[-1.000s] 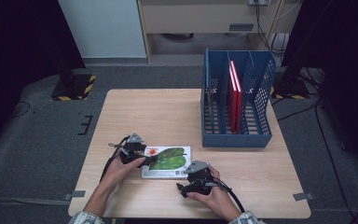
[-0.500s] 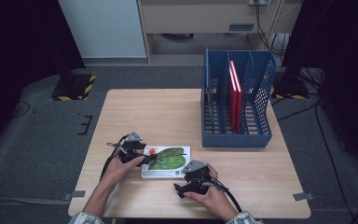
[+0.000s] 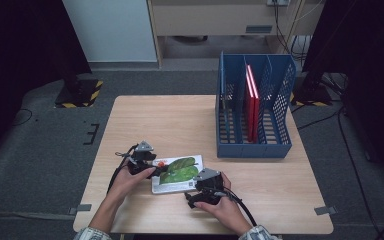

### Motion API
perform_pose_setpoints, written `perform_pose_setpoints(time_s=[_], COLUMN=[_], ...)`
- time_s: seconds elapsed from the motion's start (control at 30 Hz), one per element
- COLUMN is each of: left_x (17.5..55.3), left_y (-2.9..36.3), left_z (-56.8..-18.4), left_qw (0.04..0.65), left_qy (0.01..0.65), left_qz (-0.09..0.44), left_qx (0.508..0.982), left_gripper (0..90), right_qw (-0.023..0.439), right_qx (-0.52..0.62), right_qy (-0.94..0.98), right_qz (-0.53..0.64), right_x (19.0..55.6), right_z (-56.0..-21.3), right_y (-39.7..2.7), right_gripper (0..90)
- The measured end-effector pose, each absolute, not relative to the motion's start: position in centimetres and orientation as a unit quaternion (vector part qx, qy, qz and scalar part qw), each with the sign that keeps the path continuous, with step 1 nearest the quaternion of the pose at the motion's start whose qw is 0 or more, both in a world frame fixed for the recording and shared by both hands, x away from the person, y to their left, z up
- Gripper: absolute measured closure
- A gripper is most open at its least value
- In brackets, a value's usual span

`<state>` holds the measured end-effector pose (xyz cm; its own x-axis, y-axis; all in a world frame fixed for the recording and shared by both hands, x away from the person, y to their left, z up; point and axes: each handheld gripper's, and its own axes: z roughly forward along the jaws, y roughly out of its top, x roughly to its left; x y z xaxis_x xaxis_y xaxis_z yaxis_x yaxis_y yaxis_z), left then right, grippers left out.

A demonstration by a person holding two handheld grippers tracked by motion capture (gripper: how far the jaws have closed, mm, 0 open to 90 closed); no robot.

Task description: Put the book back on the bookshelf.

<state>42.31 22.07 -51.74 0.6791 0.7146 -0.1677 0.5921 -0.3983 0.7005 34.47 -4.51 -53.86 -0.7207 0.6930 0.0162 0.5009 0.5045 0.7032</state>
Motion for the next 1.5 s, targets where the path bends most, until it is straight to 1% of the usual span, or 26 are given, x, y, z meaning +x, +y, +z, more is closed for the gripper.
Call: perform_pose_setpoints(time_s=[0.17, 0.27, 0.4, 0.57, 0.67, 0.87, 1.13, 1.4, 1.5], left_x=[42.3, 42.3, 42.2, 41.9, 41.8, 41.9, 41.9, 41.9, 41.8], left_y=[22.0, 22.3, 22.9, 23.2, 23.3, 23.1, 23.1, 23.1, 23.2], left_z=[-51.8, -51.8, -51.9, -52.0, -52.2, -52.5, -52.6, -52.6, -52.6], left_qw=[0.382, 0.38, 0.375, 0.369, 0.37, 0.361, 0.37, 0.372, 0.378], left_qy=[0.389, 0.393, 0.401, 0.405, 0.407, 0.412, 0.419, 0.413, 0.424], left_qz=[0.087, 0.095, 0.098, 0.105, 0.101, 0.096, 0.092, 0.088, 0.082], left_qx=[0.834, 0.832, 0.83, 0.83, 0.829, 0.831, 0.824, 0.827, 0.819], left_gripper=[20.9, 19.3, 18.4, 17.4, 16.9, 16.4, 17.4, 18.2, 19.2], right_qw=[0.136, 0.133, 0.132, 0.132, 0.128, 0.128, 0.127, 0.123, 0.126], right_qx=[0.346, 0.341, 0.34, 0.33, 0.328, 0.325, 0.318, 0.317, 0.318], right_qy=[0.857, 0.86, 0.861, 0.864, 0.866, 0.866, 0.868, 0.868, 0.866], right_qz=[0.357, 0.355, 0.356, 0.357, 0.355, 0.357, 0.361, 0.361, 0.365], right_x=[34.0, 33.6, 33.1, 32.5, 32.5, 32.5, 32.6, 32.9, 33.2], right_z=[-53.8, -53.7, -53.5, -53.3, -53.2, -53.2, -53.2, -53.3, -53.4], right_y=[-4.7, -4.9, -5.1, -5.3, -5.2, -5.0, -4.7, -4.4, -4.3], right_gripper=[2.2, 4.1, 10.0, 19.9, 21.9, 21.7, 22.1, 19.5, 15.8])
